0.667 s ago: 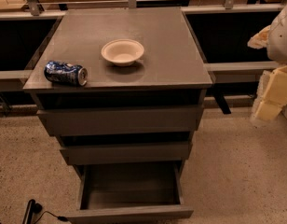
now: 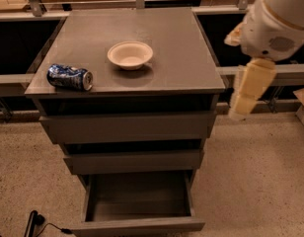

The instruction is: Place pepsi can into bottom drawer

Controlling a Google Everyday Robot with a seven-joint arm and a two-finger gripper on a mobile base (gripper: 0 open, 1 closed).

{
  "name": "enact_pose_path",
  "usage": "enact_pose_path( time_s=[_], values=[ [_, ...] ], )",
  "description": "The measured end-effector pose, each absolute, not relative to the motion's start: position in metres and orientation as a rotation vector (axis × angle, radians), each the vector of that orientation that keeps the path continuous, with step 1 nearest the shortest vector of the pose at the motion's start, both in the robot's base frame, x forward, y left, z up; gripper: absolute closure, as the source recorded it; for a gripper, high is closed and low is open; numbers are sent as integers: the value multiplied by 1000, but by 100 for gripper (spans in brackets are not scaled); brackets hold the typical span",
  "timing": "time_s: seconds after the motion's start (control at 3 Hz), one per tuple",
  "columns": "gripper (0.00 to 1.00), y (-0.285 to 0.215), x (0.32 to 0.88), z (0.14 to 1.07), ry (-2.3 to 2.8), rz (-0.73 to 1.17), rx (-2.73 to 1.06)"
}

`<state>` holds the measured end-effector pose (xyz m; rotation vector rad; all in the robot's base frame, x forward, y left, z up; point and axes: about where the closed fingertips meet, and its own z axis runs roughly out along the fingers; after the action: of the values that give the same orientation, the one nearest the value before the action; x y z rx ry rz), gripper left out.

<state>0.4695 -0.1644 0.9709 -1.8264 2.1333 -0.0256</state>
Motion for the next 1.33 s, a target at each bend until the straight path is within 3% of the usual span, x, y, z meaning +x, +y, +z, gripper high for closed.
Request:
enact_pose_path(
  time_s=[0.67, 1.33],
  values=[
    [0, 26, 549, 940, 1859, 156, -2145],
    [0, 172, 608, 908, 1781, 159, -2267]
  ],
)
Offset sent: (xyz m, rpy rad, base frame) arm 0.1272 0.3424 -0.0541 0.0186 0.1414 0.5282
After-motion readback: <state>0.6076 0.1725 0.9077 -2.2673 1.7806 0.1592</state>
